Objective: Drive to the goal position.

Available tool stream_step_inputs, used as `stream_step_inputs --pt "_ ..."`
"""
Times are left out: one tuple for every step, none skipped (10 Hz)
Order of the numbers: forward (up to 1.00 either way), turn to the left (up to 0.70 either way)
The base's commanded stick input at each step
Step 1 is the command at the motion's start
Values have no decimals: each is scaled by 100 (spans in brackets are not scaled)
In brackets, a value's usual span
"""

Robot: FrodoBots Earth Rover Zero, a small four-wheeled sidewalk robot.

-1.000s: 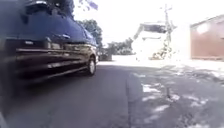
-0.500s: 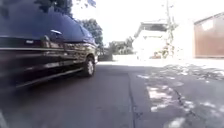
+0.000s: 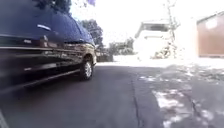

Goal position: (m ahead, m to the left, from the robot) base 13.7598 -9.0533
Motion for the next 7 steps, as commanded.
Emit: stream_step_inputs --pt "70 0" --pt "70 0" --pt "70 0" --pt "70 0" --pt "70 0" --pt "70 0" --pt "70 0"
